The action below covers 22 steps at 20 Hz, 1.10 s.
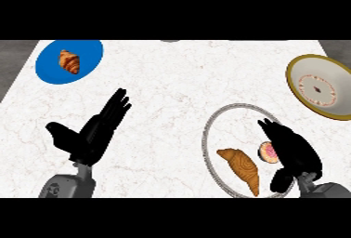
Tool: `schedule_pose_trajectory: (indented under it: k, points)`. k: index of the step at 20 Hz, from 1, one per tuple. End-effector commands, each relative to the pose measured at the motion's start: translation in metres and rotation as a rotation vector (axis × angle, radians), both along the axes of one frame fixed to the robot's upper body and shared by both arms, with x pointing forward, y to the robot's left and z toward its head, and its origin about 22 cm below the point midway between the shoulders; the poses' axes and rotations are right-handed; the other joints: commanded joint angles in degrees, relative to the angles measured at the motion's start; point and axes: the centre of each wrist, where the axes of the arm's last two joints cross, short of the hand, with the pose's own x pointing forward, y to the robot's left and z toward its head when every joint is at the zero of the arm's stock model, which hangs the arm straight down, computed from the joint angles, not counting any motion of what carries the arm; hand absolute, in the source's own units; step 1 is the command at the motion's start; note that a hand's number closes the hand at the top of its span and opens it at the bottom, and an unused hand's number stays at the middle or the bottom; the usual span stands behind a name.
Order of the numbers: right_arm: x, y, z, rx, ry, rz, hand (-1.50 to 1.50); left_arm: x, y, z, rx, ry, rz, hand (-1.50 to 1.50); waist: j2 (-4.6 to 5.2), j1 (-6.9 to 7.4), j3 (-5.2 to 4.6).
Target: Pick the cupcake from the placemat and place it in the bowl
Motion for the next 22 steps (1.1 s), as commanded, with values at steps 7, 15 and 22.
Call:
schedule_pose_trajectory:
  k: [7,15,22]
  points:
    - [-0.012,-0.019,-0.029,0.019,-0.005,-0.001,-1.5,0.008,0.014,0.0,0.003,0.01,0.018,0.0,-0.02,-0.16,-0.01]
    - [0.024,-0.013,-0.051,0.048,-0.072,0.103,1.5,-0.003,-0.007,-0.007,-0.008,0.004,0.014,0.0,0.03,0.11,0.0]
    - [0.01,-0.007,-0.064,0.037,-0.096,0.143,1.5,-0.008,0.0,-0.002,0.009,0.008,0.013,0.0,-0.01,0.08,0.0]
